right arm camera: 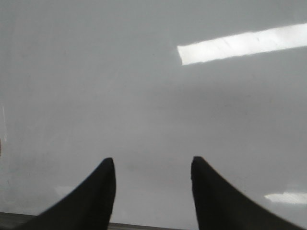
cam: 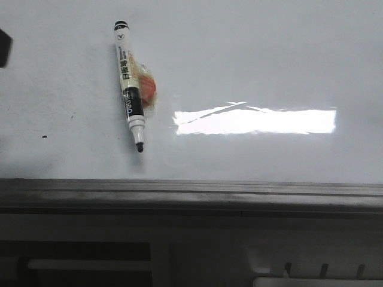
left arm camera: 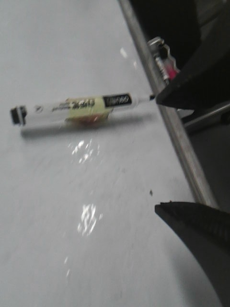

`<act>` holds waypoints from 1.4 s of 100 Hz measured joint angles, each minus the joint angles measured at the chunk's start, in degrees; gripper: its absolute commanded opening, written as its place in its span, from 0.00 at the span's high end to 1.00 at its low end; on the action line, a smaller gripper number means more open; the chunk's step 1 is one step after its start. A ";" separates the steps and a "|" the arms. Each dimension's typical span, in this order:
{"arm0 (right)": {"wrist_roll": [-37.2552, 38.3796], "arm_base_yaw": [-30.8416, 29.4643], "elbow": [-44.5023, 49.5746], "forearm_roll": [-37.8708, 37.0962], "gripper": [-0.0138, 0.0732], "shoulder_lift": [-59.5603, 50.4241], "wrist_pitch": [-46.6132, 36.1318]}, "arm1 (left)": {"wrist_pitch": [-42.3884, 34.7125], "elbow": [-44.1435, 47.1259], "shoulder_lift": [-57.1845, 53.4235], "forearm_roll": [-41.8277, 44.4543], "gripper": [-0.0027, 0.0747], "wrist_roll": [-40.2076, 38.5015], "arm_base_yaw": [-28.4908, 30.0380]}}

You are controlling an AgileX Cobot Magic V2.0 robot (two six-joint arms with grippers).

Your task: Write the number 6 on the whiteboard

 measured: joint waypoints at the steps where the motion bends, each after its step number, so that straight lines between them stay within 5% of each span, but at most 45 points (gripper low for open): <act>1: 0.00 0.00 0.00 0.00 0.46 0.00 0.09 | -0.15 0.00 0.33 -0.18 0.44 0.17 -0.42; 34: 0.00 0.00 0.00 0.00 0.46 0.00 0.09 | -20.12 -0.14 12.55 -8.36 0.45 0.47 -17.03; 69: 0.00 0.00 0.00 0.00 0.46 0.00 0.09 | -27.19 -0.65 20.96 -13.19 0.47 0.55 -20.01; 78: 0.00 0.00 0.00 0.11 0.46 0.00 0.09 | -27.70 -0.89 21.85 -14.40 0.58 0.55 -20.11; 94: -0.02 0.90 0.00 0.48 0.46 0.00 -0.01 | -28.05 -0.89 22.76 -15.11 0.99 0.55 -20.11; 114: -6.93 5.29 -0.86 3.95 0.46 1.75 1.57 | -22.66 -1.55 22.27 -10.21 0.99 1.21 -20.27; 140: -40.74 14.43 -2.21 22.91 0.46 14.52 7.84 | 3.00 -6.35 20.94 3.60 0.99 22.74 -20.27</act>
